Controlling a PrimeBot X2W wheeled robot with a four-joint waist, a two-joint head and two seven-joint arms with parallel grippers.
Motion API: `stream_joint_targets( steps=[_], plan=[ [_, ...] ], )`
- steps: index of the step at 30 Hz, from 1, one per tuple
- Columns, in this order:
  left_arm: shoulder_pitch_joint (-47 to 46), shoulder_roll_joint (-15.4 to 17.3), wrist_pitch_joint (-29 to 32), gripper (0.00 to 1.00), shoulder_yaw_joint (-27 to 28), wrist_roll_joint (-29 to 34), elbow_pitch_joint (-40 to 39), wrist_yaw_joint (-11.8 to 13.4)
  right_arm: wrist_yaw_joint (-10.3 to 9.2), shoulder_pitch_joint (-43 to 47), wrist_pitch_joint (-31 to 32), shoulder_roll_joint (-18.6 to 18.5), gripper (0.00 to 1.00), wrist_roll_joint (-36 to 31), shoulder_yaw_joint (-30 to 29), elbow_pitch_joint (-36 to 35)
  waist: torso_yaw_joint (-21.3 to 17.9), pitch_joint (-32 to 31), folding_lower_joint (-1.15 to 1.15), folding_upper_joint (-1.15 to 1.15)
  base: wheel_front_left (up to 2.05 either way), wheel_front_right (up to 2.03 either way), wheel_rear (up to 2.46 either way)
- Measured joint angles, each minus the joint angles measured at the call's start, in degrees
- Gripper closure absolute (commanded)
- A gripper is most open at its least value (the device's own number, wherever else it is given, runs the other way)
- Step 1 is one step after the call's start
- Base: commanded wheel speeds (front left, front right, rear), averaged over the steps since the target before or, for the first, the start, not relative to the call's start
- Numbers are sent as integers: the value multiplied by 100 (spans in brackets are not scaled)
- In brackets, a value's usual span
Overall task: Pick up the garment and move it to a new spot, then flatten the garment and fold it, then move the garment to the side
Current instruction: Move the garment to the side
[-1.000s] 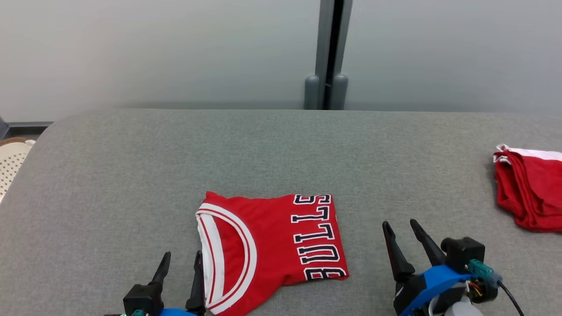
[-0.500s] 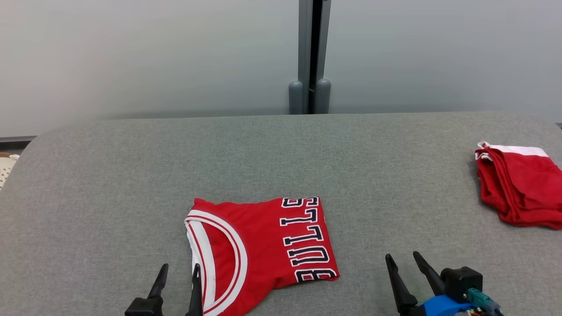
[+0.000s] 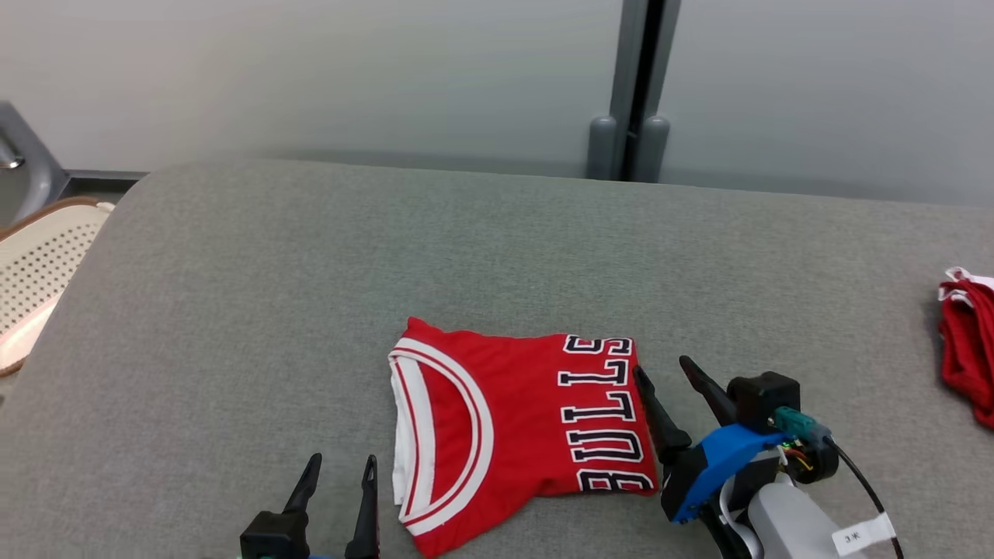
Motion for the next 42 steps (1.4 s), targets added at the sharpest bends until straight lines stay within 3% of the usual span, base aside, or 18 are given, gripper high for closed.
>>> stream_joint_targets(
  steps=[4,8,9,10,18,34,42],
  plan=[
    [-16,1,0,0,-1,7,37,-27,0,-274,257,2,0,-24,43,724,273,73,0,0,0,0,0],
    [-20,3,0,0,10,27,98,-44,-1,-341,911,-24,2,85,313,1345,462,142,-1,0,0,0,0],
    [-21,0,-1,0,15,27,105,-44,-1,-383,947,-41,64,99,366,1383,483,164,-1,0,0,0,0],
    [-21,1,0,0,35,26,110,-43,-1,-392,929,-40,100,163,381,1403,484,180,-1,0,0,0,0],
    [-12,4,-1,0,134,34,86,-54,41,-492,417,97,100,331,472,1674,-49,207,0,0,0,0,0],
    [-182,1,0,0,-125,-64,-32,-92,43,-524,-7,88,100,311,248,2140,-2299,266,0,0,0,0,0],
    [-252,-2,0,0,-241,-22,-15,-97,35,-398,-29,51,100,148,-57,2316,-2999,158,0,0,0,0,0]
  ],
)
